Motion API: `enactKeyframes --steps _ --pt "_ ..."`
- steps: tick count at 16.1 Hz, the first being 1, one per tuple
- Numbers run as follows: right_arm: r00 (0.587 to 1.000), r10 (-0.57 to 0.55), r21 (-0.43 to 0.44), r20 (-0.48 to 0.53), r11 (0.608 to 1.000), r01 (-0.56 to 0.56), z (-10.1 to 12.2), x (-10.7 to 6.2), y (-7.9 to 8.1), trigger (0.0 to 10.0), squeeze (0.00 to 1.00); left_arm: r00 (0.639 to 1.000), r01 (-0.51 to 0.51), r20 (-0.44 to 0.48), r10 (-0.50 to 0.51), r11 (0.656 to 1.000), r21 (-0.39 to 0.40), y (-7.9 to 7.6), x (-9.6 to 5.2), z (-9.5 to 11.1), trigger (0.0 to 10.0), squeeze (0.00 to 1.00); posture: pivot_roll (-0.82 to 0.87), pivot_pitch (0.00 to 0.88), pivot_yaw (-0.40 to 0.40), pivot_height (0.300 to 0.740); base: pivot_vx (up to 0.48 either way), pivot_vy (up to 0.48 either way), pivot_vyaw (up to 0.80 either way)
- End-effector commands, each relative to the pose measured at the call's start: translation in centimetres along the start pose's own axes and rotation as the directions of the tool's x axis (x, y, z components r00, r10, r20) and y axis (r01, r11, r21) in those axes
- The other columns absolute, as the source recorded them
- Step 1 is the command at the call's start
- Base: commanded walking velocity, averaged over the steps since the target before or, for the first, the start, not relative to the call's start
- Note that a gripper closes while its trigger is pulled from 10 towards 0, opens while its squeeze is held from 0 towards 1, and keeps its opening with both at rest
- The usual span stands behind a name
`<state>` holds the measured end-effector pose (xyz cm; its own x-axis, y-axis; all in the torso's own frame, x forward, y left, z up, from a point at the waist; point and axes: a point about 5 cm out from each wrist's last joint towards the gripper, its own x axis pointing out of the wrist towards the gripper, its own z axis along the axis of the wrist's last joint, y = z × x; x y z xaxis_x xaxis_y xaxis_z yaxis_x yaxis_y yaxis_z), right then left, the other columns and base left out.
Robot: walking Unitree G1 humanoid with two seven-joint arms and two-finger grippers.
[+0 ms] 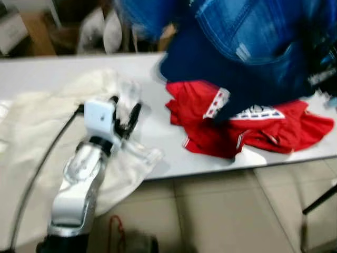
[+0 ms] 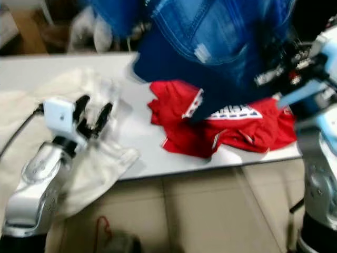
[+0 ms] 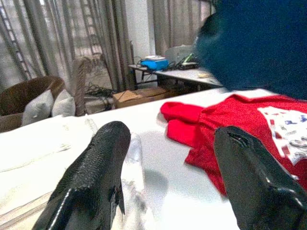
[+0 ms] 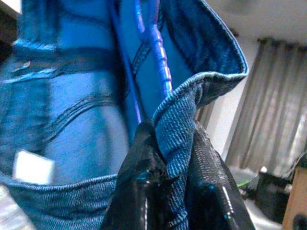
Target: Hang hanger
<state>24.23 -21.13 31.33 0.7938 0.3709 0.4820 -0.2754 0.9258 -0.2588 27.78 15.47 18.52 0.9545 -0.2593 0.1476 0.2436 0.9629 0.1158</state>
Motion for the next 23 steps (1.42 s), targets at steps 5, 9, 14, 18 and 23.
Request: enactKeyframes --steps 5,9,14,18,23 --pt "0.982 0.171 0.127 -0.08 0.979 -0.16 0.0 -2.9 3.6 10.0 0.0 0.999 -0.014 -0.034 0.014 1.0 0.02 1.3 -2.2 -0.2 10.0 0.0 -0.01 0.038 0.017 0.74 0.0 -0.173 0.0" --pt "0.951 0.263 0.196 -0.164 0.953 -0.23 -2.0 -4.9 6.1 10.0 0.0 0.993 -0.071 -0.094 0.073 0.997 0.026 2.3 -4.7 -2.0 10.0 0.0 0.0 0.042 0.005 0.74 0.0 -0.469 0.0" --pt "0.924 0.286 0.224 -0.255 0.947 -0.231 -4.8 -7.0 7.1 10.0 0.0 0.979 -0.07 -0.189 0.076 0.997 0.038 2.4 -7.4 -4.8 10.0 0.0 0.01 0.036 -0.01 0.74 0.0 -0.468 0.0" --pt "0.942 0.213 0.256 -0.261 0.956 -0.145 -5.6 -8.0 6.4 10.0 0.0 0.94 -0.172 -0.301 0.16 0.985 -0.011 3.6 -9.8 -8.0 10.0 0.0 0.01 0.027 -0.011 0.74 0.0 -0.135 0.0" --pt "0.864 0.214 0.255 -0.455 0.961 -0.104 -9.8 -10.2 7.2 10.0 0.0 0.941 -0.193 -0.279 0.192 0.981 0.024 4.2 -10.2 -8.3 10.0 0.0 0.02 0.035 -0.019 0.74 0.0 0.0 0.0"
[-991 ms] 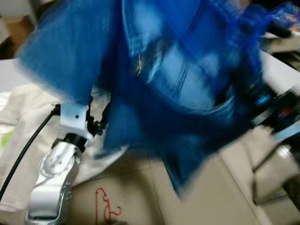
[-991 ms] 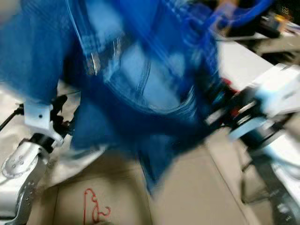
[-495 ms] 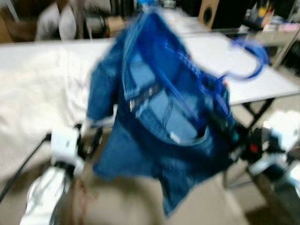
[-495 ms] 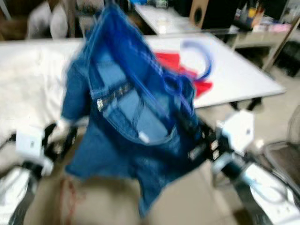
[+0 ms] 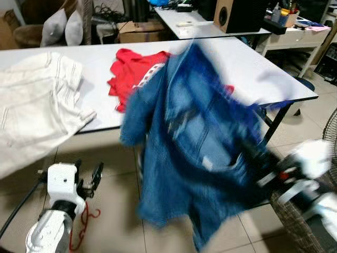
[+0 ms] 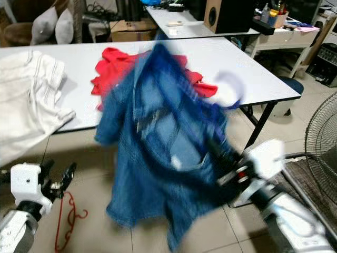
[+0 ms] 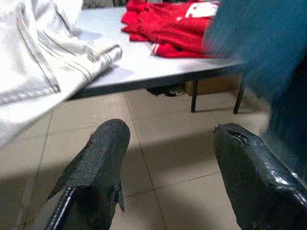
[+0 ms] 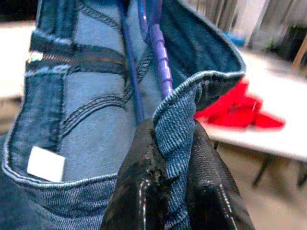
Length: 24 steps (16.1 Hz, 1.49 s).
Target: Hang hanger
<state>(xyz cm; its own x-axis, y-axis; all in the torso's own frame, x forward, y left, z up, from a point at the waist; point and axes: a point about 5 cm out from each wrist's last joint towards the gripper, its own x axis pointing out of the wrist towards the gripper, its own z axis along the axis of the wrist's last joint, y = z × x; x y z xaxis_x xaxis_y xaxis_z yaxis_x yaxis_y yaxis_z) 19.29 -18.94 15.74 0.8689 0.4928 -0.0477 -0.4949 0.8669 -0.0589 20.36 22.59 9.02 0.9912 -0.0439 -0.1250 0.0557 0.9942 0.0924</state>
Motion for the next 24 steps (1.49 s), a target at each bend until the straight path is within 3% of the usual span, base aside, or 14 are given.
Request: enactKeyframes --steps 1,3,5,7,9,10,11,14,16,18,19,20,21,24 --pt "1.0 -0.003 -0.012 0.007 1.0 0.003 -0.5 0.2 0.1 10.0 0.0 1.0 0.002 0.028 -0.003 0.999 0.037 0.0 0.4 0.7 10.0 0.0 0.02 0.037 -0.018 0.74 0.0 0.0 0.0" --pt "0.999 -0.032 -0.006 -0.022 0.999 0.032 -2.1 0.7 0.1 10.0 0.0 0.998 0.009 0.066 -0.014 0.998 0.068 -0.3 1.0 1.5 10.0 0.0 0.02 0.037 -0.019 0.74 0.0 0.0 0.0" --pt "0.996 -0.015 -0.096 -0.086 0.995 0.007 -3.7 1.2 -0.3 10.0 0.0 0.993 0.012 0.112 -0.022 0.996 0.088 -0.2 1.8 2.9 10.0 0.0 0.03 0.036 -0.02 0.74 0.0 0.0 0.0" --pt "0.995 -0.005 -0.121 -0.098 0.993 -0.007 -4.2 1.4 -0.5 10.0 0.0 0.991 0.032 0.125 -0.046 0.993 0.118 -0.3 2.0 3.3 10.0 0.0 0.03 0.037 -0.022 0.74 0.0 0.0 0.0" --pt "0.989 0.123 -0.134 -0.076 0.982 -0.132 -4.0 2.1 -0.9 10.0 0.0 0.949 0.232 0.188 -0.255 0.963 0.135 -1.6 3.1 5.9 10.0 0.0 0.02 0.033 -0.022 0.74 0.0 0.0 0.0" --pt "0.985 0.155 -0.135 -0.07 0.977 -0.163 -3.9 2.3 -0.9 10.0 0.0 0.938 0.261 0.199 -0.283 0.957 0.13 -1.7 3.4 6.4 10.0 0.0 0.02 0.033 -0.022 0.74 0.0 0.0 0.0" --pt "0.964 0.254 -0.152 -0.079 0.953 -0.263 -3.4 2.6 -0.9 10.0 0.0 0.868 0.429 0.24 -0.434 0.9 0.075 -2.8 3.4 8.1 10.0 1.0 0.02 0.029 -0.019 0.74 0.0 0.0 0.0" --pt "0.903 0.407 -0.185 -0.141 0.885 -0.427 -3.1 3.1 -1.1 10.0 0.0 0.695 0.671 0.248 -0.675 0.733 0.112 -4.6 3.4 11.1 10.0 1.0 0.02 0.019 -0.031 0.74 0.0 0.0 0.0" --pt "0.866 0.473 -0.226 -0.161 0.837 -0.499 -2.4 4.0 -2.1 10.0 0.0 0.547 0.795 0.221 -0.808 0.583 0.165 -5.5 3.8 13.5 10.0 1.0 0.02 0.012 -0.033 0.74 0.0 0.0 0.0" --pt "0.858 0.486 -0.24 -0.168 0.824 -0.514 -2.1 4.2 -2.4 10.0 0.0 0.51 0.819 0.223 -0.831 0.548 0.172 -5.9 3.9 14.3 10.0 1.0 0.02 0.012 -0.033 0.74 0.0 0.0 0.0" --pt "0.847 0.503 -0.25 -0.175 0.809 -0.532 -1.9 4.4 -2.6 10.0 0.0 0.476 0.845 0.205 -0.855 0.509 0.161 -6.3 3.8 14.6 10.0 0.84 0.02 0.011 -0.026 0.74 0.0 0.0 0.0" --pt "0.839 0.514 -0.255 -0.179 0.799 -0.544 -1.8 4.5 -2.8 10.0 0.0 0.439 0.874 0.141 -0.887 0.458 0.163 -6.7 3.7 14.0 10.0 0.0 0.02 0.011 -0.023 0.74 0.0 0.0 0.0" --pt "0.84 0.513 -0.259 -0.18 0.799 -0.543 -1.7 4.6 -2.7 10.0 0.0 0.471 0.856 0.078 -0.879 0.476 0.199 -6.8 4.1 13.1 10.0 0.0 0.02 0.012 -0.017 0.74 0.0 0.0 0.0" --pt "0.874 0.456 -0.237 -0.169 0.842 -0.485 -1.9 4.5 -2.9 10.0 0.0 0.656 0.709 0.236 -0.717 0.693 0.134 -5.2 5.5 14.0 10.0 0.0 0.02 0.015 -0.005 0.74 0.0 0.0 0.0"
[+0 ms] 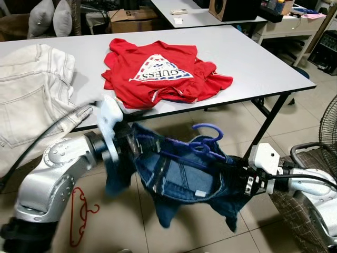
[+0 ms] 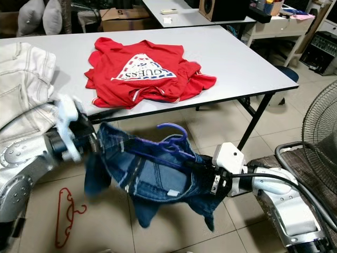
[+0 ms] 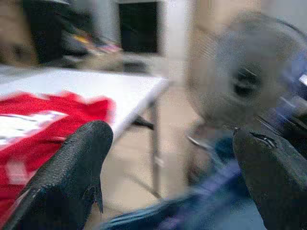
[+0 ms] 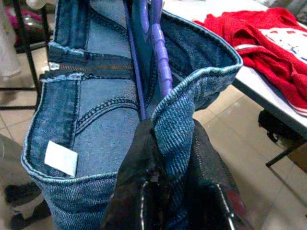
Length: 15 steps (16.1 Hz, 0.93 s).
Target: Hang hanger
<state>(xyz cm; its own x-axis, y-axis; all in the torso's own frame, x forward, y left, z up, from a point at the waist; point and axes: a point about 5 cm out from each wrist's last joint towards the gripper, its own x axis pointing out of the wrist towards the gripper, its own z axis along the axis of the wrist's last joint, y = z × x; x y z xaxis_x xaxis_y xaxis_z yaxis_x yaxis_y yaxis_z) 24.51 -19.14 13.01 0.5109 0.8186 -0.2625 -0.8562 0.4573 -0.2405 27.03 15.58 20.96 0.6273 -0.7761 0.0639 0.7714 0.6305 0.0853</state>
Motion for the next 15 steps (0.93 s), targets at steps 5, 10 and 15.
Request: enactKeyframes --steps 5,10,15 --pt "0.995 -0.083 0.032 0.046 0.996 0.082 0.4 -0.6 0.7 10.0 0.0 0.934 -0.343 -0.079 0.349 0.936 0.076 2.3 -2.4 -0.7 10.0 0.0 0.03 0.031 -0.007 0.74 0.0 0.0 0.0" --pt "0.984 -0.177 0.025 0.026 0.984 0.177 0.7 -0.5 -0.1 10.0 0.0 0.935 -0.311 -0.189 0.301 0.95 -0.024 0.0 -1.7 -1.7 10.0 1.0 0.03 0.028 -0.008 0.74 0.0 0.0 0.0" --pt "0.978 -0.21 0.032 0.012 0.977 0.209 0.4 -0.6 0.3 10.0 0.0 0.93 -0.334 -0.199 0.309 0.937 -0.104 -0.9 -1.1 -2.0 10.0 0.0 0.02 0.023 -0.007 0.74 0.0 0.0 0.0"
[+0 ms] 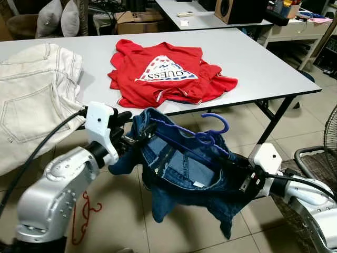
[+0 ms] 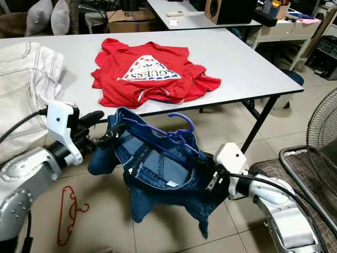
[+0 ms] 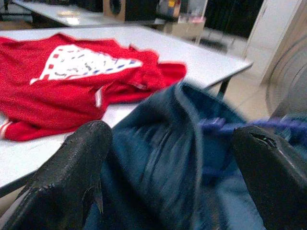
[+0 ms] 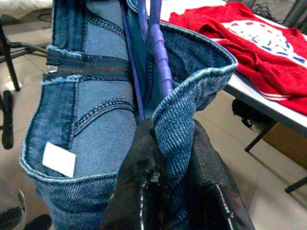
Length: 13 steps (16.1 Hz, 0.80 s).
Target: Hang hanger
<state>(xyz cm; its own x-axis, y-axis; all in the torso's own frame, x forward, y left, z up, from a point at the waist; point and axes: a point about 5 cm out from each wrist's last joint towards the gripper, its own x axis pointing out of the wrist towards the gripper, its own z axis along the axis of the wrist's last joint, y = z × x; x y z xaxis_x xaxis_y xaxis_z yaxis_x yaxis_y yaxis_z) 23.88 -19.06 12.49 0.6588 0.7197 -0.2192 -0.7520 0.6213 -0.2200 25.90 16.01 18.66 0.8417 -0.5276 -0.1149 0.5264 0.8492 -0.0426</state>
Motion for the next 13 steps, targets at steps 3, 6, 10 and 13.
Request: enactKeyframes --steps 3,6,10,13 --pt "0.999 0.021 -0.045 0.032 0.999 -0.019 1.2 0.0 -0.1 10.0 0.0 0.994 0.02 -0.105 -0.018 1.0 0.024 -0.7 0.0 -2.3 10.0 0.0 0.02 0.023 -0.023 0.74 0.0 0.0 0.0" --pt "0.998 0.062 -0.064 0.017 0.996 -0.06 1.0 0.5 0.2 10.0 0.0 0.993 -0.049 -0.107 0.052 0.998 0.026 -0.3 0.8 -3.0 0.7 0.0 0.03 0.026 -0.034 0.74 0.0 0.0 0.0" --pt "0.998 0.069 -0.07 0.005 0.995 -0.068 0.9 0.6 0.1 10.0 0.0 0.998 -0.05 -0.043 0.051 0.999 0.018 -0.3 0.8 -2.0 0.0 0.0 0.03 0.025 -0.035 0.74 0.0 0.0 0.0" --pt "0.998 0.07 -0.075 0.001 0.995 -0.07 0.9 0.6 0.1 10.0 0.0 0.996 -0.058 -0.066 0.06 0.998 0.026 -0.1 0.8 -2.4 0.0 0.0 0.03 0.027 -0.031 0.74 0.0 0.0 0.0"
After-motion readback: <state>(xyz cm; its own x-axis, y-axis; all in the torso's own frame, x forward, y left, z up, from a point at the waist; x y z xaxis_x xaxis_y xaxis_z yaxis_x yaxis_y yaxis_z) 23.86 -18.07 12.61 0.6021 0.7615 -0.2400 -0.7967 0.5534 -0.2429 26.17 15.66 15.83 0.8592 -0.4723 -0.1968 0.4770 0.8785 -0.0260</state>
